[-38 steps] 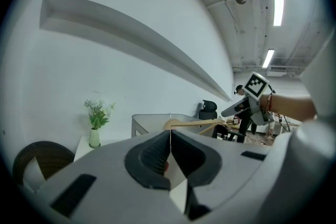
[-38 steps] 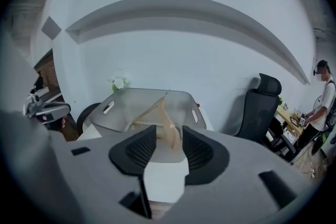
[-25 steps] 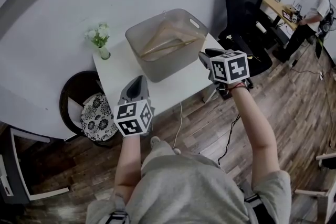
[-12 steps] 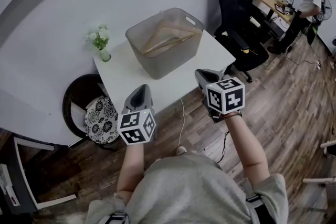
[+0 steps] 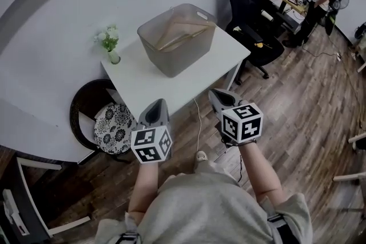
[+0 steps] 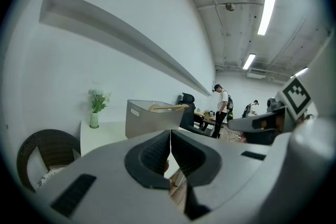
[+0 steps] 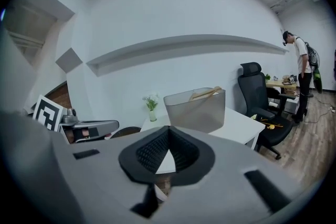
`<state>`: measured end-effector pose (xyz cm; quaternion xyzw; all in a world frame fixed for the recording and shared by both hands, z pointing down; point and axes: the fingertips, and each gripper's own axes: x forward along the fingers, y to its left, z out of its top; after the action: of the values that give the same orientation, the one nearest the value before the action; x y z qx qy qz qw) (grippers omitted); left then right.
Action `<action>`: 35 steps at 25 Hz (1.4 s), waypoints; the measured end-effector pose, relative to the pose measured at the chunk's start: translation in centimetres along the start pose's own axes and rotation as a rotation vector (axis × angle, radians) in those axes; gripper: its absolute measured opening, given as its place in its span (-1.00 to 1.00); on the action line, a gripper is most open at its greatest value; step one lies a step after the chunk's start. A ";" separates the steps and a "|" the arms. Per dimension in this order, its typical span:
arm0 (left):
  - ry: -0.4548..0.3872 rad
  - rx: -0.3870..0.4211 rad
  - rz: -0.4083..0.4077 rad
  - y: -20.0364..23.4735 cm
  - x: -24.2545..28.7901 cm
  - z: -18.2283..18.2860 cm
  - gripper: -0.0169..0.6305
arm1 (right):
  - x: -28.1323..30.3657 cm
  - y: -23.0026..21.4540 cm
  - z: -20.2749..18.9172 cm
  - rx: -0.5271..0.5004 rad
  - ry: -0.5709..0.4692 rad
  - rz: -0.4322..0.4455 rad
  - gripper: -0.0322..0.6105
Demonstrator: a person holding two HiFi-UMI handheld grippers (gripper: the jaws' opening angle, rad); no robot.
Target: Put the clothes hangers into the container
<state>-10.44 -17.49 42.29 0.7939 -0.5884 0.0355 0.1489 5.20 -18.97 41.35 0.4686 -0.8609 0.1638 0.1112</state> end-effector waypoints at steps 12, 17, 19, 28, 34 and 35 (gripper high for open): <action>0.033 0.020 -0.070 -0.7 -6.6 -3.0 -0.92 | -4.6 5.1 -3.9 0.008 -0.067 -0.075 -0.89; 0.040 0.030 -0.079 -0.3 -8.3 -4.0 -0.92 | -5.0 6.8 -5.6 0.029 -0.068 -0.085 -0.89; 0.044 0.026 -0.080 0.0 -8.7 -4.4 -0.92 | -5.1 7.1 -6.2 0.031 -0.066 -0.091 -0.89; 0.035 0.020 -0.086 0.4 -9.5 -4.2 -0.92 | -5.5 8.4 -6.1 0.004 -0.092 -0.086 -0.90; 0.037 0.021 -0.096 0.3 -9.3 -4.1 -0.92 | -5.2 8.5 -6.0 0.001 -0.100 -0.092 -0.90; 0.038 0.021 -0.097 0.4 -9.2 -4.1 -0.92 | -5.1 8.5 -6.0 0.002 -0.100 -0.094 -0.90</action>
<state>-13.13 -7.91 44.11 0.8223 -0.5459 0.0492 0.1533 0.99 -8.35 43.61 0.5161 -0.8424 0.1358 0.0750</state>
